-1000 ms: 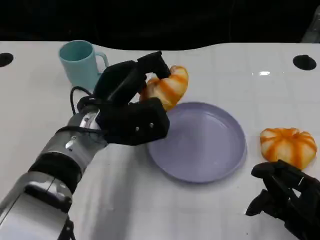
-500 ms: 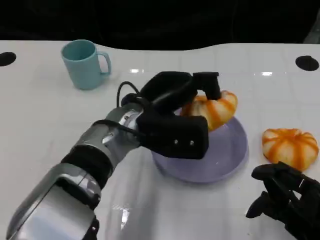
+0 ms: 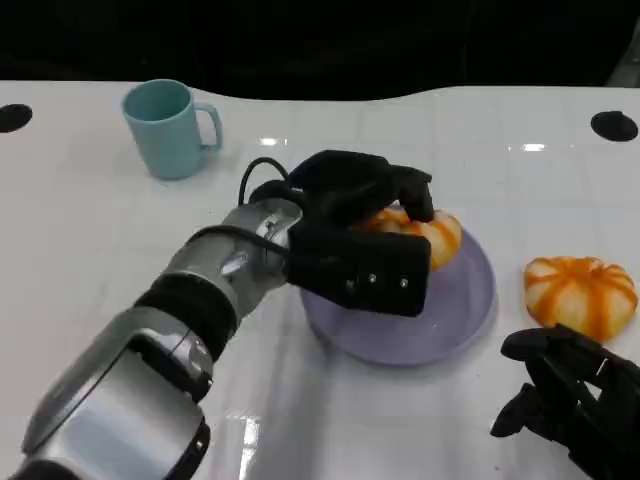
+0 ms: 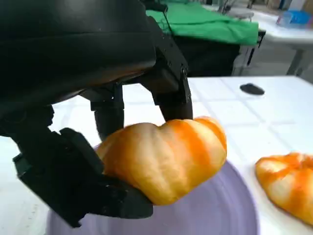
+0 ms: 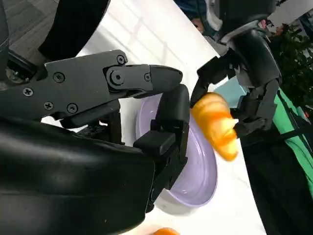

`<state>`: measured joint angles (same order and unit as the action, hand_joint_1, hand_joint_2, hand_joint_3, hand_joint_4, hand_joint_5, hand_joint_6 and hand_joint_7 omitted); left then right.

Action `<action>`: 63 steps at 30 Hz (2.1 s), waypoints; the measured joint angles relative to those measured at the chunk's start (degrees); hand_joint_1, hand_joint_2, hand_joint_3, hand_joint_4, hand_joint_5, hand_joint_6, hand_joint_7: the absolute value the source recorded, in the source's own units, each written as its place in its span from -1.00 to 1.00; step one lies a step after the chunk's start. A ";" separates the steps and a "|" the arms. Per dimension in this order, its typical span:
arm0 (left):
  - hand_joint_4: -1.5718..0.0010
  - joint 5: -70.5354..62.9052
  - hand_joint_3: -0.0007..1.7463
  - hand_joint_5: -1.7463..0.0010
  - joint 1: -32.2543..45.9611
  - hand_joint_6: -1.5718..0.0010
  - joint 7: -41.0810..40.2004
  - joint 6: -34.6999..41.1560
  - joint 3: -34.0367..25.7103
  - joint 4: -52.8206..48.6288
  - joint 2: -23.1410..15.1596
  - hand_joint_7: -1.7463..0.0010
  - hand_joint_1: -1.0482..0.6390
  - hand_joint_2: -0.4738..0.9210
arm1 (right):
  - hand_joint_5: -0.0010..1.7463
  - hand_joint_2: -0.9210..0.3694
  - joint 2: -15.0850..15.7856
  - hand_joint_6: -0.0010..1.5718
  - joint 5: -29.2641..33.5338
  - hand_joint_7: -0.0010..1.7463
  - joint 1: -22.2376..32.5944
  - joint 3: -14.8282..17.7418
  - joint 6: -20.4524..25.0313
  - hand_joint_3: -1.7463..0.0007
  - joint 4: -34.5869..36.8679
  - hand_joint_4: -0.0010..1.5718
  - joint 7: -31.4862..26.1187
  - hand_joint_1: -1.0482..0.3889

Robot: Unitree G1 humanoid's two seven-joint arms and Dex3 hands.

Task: Grasp the bread from the table and place it into the plate.

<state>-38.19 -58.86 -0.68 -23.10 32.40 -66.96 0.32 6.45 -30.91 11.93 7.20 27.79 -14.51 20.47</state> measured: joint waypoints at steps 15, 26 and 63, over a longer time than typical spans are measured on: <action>0.65 3.05 -0.30 0.86 -1.41 0.47 13.58 -0.07 -1.19 1.48 -3.48 0.94 -0.81 1.00 | 0.66 -1.00 0.01 -0.31 -0.22 0.27 -0.08 0.06 -0.01 0.66 0.12 -0.24 0.22 -0.16; 0.38 10.07 -0.48 0.76 0.32 0.25 18.01 -2.29 -7.32 6.49 -7.21 0.92 -0.62 1.00 | 0.64 -1.00 0.02 -0.33 -0.23 0.28 -0.12 0.10 0.02 0.67 0.06 -0.24 0.21 -0.16; 0.02 75.29 -0.39 -1.00 59.40 0.33 23.31 50.06 -39.43 74.80 2.64 -0.98 -0.39 1.00 | 0.67 -1.00 -0.03 -0.33 -0.57 0.30 0.51 0.23 -0.07 0.68 -0.99 -0.25 -0.12 -0.18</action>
<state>37.10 0.54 22.62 26.96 -7.03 7.85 2.96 6.42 -31.48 12.44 7.44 27.73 -15.50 20.36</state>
